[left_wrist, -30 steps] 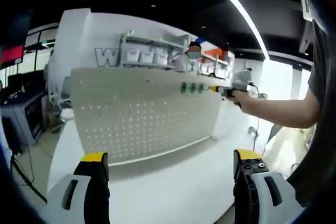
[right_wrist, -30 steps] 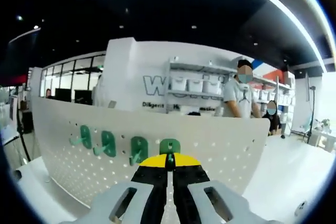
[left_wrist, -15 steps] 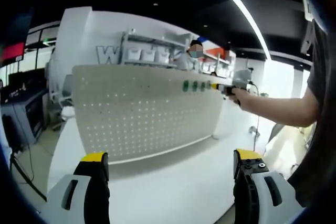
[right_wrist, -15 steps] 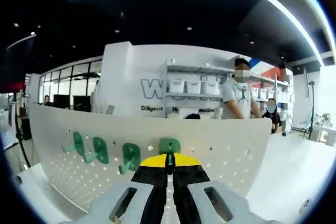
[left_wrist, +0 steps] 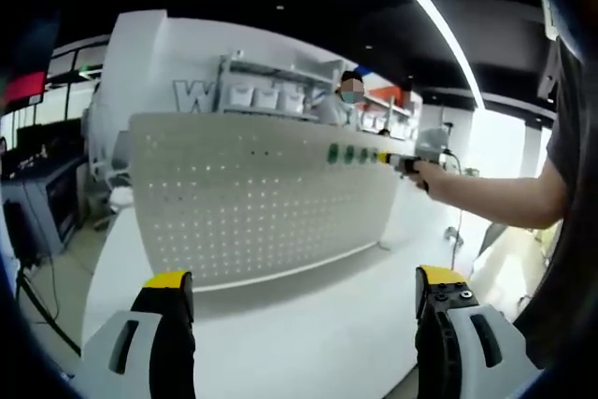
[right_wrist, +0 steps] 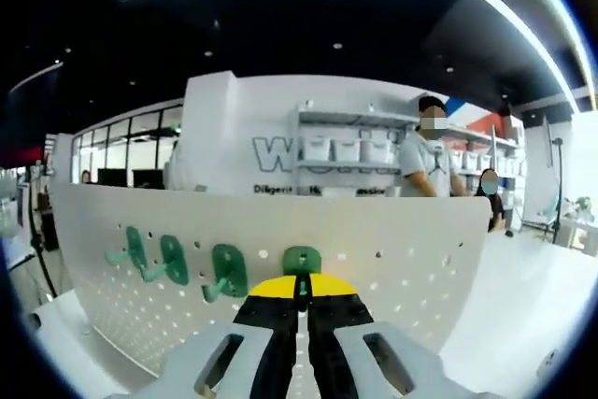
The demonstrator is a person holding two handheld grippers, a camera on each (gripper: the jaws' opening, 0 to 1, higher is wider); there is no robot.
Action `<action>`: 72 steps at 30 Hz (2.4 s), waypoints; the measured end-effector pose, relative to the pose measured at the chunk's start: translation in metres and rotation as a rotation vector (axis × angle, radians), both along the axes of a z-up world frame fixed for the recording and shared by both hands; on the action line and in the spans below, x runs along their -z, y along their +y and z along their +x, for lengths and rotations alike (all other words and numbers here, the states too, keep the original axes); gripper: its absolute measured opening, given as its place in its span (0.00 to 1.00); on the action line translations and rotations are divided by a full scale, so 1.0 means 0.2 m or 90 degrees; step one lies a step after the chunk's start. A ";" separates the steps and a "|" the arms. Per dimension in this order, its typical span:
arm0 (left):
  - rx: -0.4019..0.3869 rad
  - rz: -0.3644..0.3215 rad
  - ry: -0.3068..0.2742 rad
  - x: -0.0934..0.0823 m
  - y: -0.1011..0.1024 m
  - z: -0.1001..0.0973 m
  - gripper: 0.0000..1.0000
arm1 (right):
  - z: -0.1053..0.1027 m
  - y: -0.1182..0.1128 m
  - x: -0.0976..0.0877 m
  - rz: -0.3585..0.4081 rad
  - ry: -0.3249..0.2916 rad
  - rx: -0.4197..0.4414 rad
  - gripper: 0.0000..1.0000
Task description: Insert the hook assembly into the mounting plate slot until the hook locks in place.
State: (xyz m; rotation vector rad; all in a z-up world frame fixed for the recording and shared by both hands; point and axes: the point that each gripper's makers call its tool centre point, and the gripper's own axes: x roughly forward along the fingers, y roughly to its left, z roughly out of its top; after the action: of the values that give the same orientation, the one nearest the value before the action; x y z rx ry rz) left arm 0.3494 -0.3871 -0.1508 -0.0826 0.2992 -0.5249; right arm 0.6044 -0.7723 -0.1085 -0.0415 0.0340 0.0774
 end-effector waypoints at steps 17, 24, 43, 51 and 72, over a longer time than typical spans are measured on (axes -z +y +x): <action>-0.046 -0.018 -0.007 0.00 0.08 -0.07 1.00 | 0.01 0.01 0.01 -0.011 0.008 0.002 0.00; -0.056 -0.026 -0.006 0.01 0.11 -0.10 1.00 | 0.01 0.01 0.01 -0.009 0.015 0.004 0.00; -0.041 -0.044 -0.003 0.04 0.10 -0.13 1.00 | 0.00 0.01 0.01 -0.006 0.033 0.012 0.00; -0.033 -0.046 -0.008 0.04 0.09 -0.11 1.00 | 0.00 0.01 0.01 -0.014 0.031 0.012 0.00; -0.027 -0.050 0.005 0.08 0.12 -0.12 1.00 | 0.00 0.00 0.01 -0.047 0.051 0.032 0.03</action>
State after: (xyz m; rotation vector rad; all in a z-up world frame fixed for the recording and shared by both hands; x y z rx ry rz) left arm 0.3254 -0.3634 -0.1678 -0.1667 0.2841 -0.4950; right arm 0.6038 -0.7715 -0.1113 -0.1109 0.1185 0.0270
